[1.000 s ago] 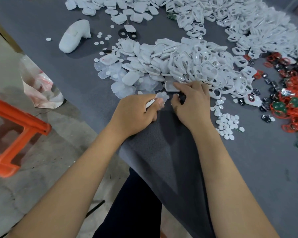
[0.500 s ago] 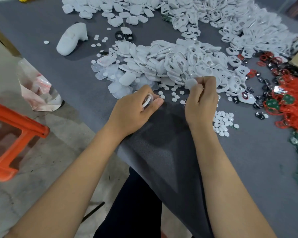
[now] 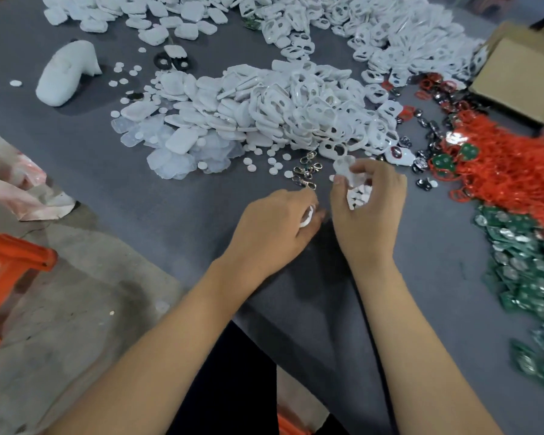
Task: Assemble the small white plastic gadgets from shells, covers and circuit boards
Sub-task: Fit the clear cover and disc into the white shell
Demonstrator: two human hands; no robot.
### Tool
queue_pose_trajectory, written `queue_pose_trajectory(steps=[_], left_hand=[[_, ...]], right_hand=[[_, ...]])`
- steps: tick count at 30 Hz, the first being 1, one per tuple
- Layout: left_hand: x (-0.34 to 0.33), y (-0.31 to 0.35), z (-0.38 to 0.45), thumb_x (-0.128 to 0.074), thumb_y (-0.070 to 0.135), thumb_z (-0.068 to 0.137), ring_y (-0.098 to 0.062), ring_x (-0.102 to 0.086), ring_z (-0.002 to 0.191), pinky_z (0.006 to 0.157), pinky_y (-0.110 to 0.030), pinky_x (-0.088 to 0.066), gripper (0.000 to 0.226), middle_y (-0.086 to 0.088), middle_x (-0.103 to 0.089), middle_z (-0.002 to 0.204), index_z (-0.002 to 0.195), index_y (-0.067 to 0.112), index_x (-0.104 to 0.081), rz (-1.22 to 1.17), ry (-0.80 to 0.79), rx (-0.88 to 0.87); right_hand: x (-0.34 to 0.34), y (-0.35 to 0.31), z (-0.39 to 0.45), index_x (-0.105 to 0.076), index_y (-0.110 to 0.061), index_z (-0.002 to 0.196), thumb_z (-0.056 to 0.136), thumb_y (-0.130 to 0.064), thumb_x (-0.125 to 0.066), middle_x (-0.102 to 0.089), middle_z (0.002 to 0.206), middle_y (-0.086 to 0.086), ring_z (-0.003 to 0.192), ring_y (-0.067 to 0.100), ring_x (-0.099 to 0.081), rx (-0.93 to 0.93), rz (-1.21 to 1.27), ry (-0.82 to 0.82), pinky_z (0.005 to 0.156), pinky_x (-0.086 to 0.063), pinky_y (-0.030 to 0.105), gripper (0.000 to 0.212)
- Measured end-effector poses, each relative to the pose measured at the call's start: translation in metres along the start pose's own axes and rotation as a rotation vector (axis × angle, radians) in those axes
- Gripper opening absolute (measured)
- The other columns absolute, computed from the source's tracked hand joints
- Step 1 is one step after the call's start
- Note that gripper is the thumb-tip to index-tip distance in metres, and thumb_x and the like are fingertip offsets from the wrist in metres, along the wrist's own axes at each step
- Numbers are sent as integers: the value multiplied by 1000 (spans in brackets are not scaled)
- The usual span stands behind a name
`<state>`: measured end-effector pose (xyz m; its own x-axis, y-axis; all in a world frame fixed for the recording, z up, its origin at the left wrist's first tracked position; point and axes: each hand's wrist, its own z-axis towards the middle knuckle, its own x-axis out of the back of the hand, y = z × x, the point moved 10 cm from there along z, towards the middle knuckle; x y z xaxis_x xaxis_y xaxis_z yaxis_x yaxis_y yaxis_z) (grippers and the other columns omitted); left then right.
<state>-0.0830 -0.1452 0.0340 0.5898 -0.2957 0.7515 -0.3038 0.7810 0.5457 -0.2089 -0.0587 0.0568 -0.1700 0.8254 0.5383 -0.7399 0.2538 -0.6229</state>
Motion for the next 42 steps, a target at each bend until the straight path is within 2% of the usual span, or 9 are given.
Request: queue_pose_trajectory(steps=[5, 11, 16, 21, 24, 29, 33, 37, 42], left_hand=[[-41, 64, -14, -74, 32, 91, -26, -59, 74, 59, -33, -35, 23, -2, -62, 83, 94, 13, -61, 20, -105, -178], [-79, 118, -25, -54, 35, 105, -24, -59, 89, 75, -43, -47, 22, -2, -60, 103, 110, 15, -62, -37, -182, -247], [-100, 156, -28, -47, 29, 110, -24, -60, 84, 66, -38, -47, 23, -2, -59, 106, 113, 14, -64, -39, -220, -283], [-125, 174, -38, -55, 35, 104, -25, -62, 79, 62, -31, -36, 36, -3, -56, 128, 137, 22, -63, 46, -379, -406], [-121, 172, -49, -52, 47, 100, -27, -61, 72, 62, -35, -47, 60, -10, -48, 135, 153, 19, -50, 76, -388, -461], [-99, 151, -54, -57, 63, 92, -19, -59, 76, 63, -35, -54, 71, -1, -50, 115, 153, 29, -49, 25, -263, -331], [-98, 135, -53, -61, 56, 89, -21, -52, 105, 88, -36, -47, 72, -1, -50, 118, 151, 21, -49, 85, -245, -179], [-97, 131, -53, -58, 43, 84, -24, -39, 133, 110, -42, -36, 67, 2, -46, 138, 147, 22, -47, 52, -259, -141], [-98, 155, -62, -62, 30, 93, -23, -39, 147, 121, -45, -29, 41, 5, -55, 146, 134, 28, -65, 12, -255, -418]], right_hand=[[60, 40, -40, -61, -23, 115, 89, -29, -67, -62, 110, -13, 105, 18, -49, -121, -93, -62, 90, -46, 46, 28], [149, 84, -104, -64, -27, 111, 90, -26, -71, -63, 102, -14, 102, 12, -42, -355, -213, -12, 89, -47, 48, 22], [187, 107, -129, -64, -24, 113, 92, -29, -69, -65, 106, -9, 103, 19, -55, -496, -142, 67, 88, -49, 40, 22], [192, 105, -130, -63, -27, 115, 93, -31, -66, -63, 109, -16, 106, 19, -56, -497, -74, 117, 89, -49, 38, 22], [195, 106, -132, -63, -26, 116, 94, -33, -64, -63, 110, -16, 106, 24, -60, -498, -48, 139, 89, -52, 44, 23], [194, 102, -135, -66, -19, 113, 93, -23, -70, -65, 100, -7, 100, 29, -58, -454, -125, 84, 85, -51, 45, 21], [198, 85, -143, -67, -16, 110, 86, -26, -77, -63, 100, -7, 103, 24, -48, -384, -294, 83, 88, -39, 34, 27], [193, 83, -152, -66, -18, 113, 82, -47, -80, -61, 99, 0, 98, 30, -50, -373, -424, -24, 88, -40, 40, 45], [192, 79, -152, -67, -21, 114, 84, -52, -75, -61, 97, -2, 96, 30, -52, -351, -437, -45, 84, -39, 41, 44]])
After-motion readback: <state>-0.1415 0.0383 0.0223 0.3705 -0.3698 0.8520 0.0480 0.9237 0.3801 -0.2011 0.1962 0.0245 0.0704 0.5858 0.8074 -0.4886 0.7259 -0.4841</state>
